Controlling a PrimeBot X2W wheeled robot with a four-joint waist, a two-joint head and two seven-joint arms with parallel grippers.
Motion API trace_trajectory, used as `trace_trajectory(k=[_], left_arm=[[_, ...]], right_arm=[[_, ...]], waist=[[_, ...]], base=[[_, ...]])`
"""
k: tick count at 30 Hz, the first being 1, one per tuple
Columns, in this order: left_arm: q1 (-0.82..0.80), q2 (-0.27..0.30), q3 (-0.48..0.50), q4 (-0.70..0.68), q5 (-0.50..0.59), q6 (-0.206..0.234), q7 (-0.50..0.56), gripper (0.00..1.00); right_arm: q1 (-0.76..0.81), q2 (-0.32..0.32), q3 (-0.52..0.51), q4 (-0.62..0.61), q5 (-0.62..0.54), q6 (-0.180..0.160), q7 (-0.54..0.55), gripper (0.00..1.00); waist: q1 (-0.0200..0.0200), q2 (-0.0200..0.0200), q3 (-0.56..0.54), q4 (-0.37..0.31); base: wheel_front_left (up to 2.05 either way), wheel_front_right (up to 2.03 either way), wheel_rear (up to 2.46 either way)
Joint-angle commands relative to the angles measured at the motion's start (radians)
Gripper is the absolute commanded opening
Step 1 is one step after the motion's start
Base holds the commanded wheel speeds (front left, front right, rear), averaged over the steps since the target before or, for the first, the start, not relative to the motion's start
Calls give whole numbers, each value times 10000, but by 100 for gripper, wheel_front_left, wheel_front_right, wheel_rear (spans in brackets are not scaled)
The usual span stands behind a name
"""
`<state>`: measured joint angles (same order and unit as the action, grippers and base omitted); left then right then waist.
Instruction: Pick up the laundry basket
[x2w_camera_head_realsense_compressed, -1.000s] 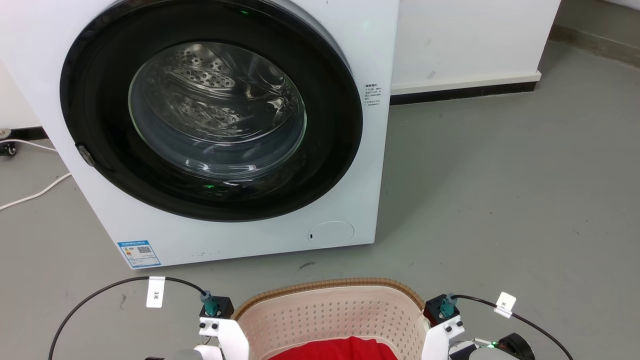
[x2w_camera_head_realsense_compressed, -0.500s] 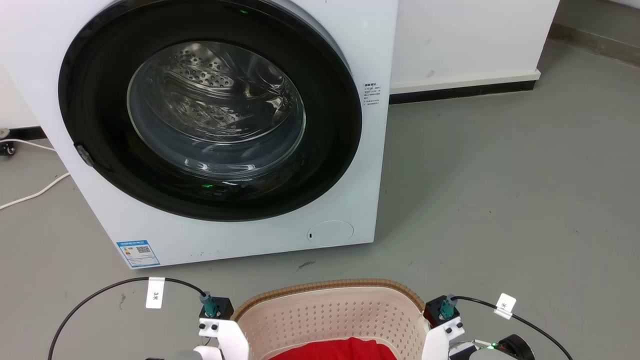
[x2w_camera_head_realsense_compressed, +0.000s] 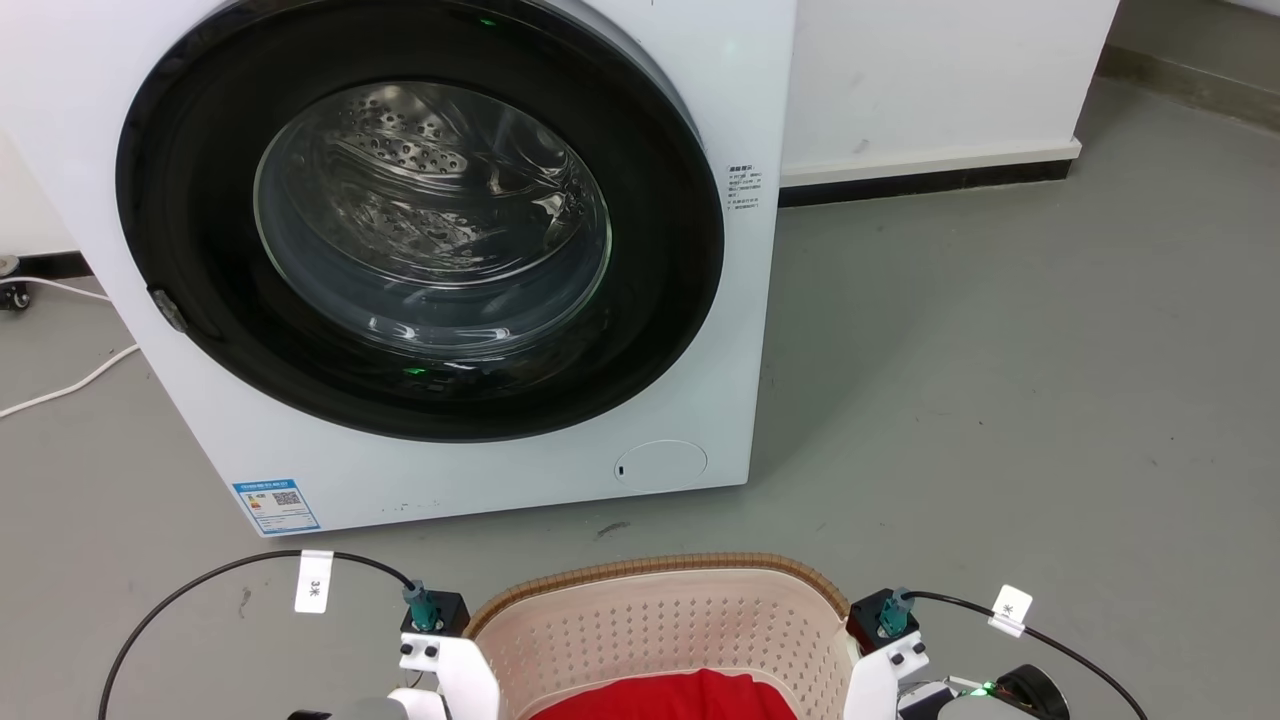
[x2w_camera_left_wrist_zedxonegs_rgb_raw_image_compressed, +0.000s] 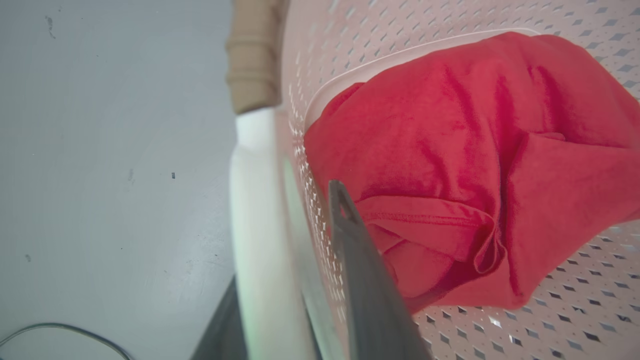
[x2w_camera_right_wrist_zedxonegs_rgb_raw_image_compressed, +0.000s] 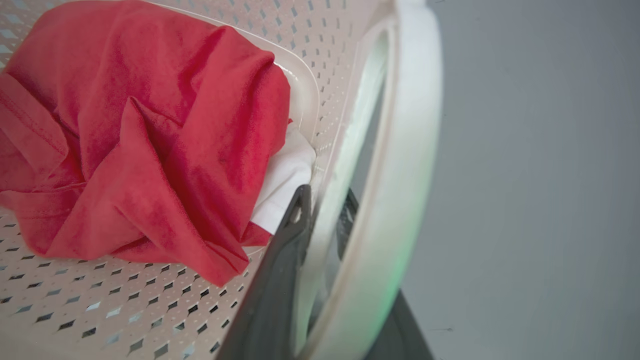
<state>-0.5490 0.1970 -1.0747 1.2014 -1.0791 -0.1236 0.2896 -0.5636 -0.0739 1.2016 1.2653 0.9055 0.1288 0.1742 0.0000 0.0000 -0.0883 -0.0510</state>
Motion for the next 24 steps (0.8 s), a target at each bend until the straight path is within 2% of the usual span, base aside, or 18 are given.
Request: trace_trajectory(k=[1,24], left_arm=[[-101,-48,-117,-41,-4,-121,-10,0],[-187,-9,-557,44,-461,-121,-121,0]], right_arm=[[-197,39,78,-20,-10,36,-118,0],[-232,58,427,119,211,36,-313,0]], waist=[[0,0,2,2],[0,0,28,5]], base=[[0,0,0],[0,0,0]])
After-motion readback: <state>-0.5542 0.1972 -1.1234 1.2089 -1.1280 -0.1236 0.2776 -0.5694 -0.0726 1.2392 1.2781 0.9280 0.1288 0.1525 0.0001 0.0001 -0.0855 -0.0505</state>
